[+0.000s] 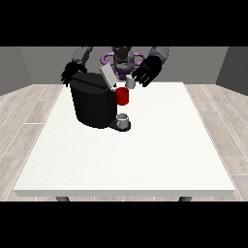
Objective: Insert the coffee pod into the coffee machine and close the lid
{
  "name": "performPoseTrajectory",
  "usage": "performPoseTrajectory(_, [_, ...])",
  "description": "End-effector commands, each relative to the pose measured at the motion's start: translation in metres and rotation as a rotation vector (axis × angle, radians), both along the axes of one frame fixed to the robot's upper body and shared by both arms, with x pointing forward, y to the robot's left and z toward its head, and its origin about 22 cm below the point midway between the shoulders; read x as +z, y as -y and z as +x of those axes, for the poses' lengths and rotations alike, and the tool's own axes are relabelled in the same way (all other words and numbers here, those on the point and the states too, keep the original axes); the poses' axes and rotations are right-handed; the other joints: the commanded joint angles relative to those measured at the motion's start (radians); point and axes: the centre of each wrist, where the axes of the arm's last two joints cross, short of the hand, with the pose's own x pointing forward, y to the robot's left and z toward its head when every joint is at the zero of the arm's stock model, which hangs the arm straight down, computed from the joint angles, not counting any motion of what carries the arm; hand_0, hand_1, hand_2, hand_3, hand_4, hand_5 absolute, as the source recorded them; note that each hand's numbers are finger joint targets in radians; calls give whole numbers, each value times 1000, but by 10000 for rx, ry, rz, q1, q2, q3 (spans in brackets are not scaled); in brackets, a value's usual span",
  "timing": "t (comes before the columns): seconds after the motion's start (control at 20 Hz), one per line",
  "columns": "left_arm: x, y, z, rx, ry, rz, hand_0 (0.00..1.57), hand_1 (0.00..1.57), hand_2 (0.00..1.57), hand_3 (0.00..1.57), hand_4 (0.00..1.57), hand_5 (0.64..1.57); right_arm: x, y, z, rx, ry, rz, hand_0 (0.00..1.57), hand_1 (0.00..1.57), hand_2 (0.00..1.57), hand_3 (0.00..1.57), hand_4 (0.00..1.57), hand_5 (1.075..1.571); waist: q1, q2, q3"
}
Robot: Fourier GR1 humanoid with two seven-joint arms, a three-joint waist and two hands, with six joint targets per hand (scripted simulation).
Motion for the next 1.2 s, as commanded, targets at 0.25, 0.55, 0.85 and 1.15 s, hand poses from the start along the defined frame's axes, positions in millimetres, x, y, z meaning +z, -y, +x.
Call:
performPoseTrajectory(0.25, [34, 22, 4, -198, 499, 197, 1265, 1265, 1297, 1236, 485, 1571, 9, 31, 14, -519, 476, -39, 0, 0, 0, 0, 459, 1571, 38, 501, 6])
performPoseTrajectory(0.55, [-5, 24, 7, -116, -369, 169, 1283, 1283, 1314, 1222, 504, 1571, 11, 8, 2, -574, 77, -98, 0, 0, 0, 0, 480, 1571, -71, 94, 0])
performPoseTrajectory(0.85, [-4, 21, 7, -87, -247, 126, 1260, 1260, 1298, 1208, 511, 1571, 11, 17, -2, -279, 101, 36, 0, 0, 0, 0, 499, 1571, -307, 350, 0])
performPoseTrajectory(1.15, [14, 55, 10, -546, -45, 373, 1185, 1185, 1262, 1197, 492, 1571, -12, 21, -2, -730, 46, 331, 0, 0, 0, 0, 513, 1571, 18, 226, 6])
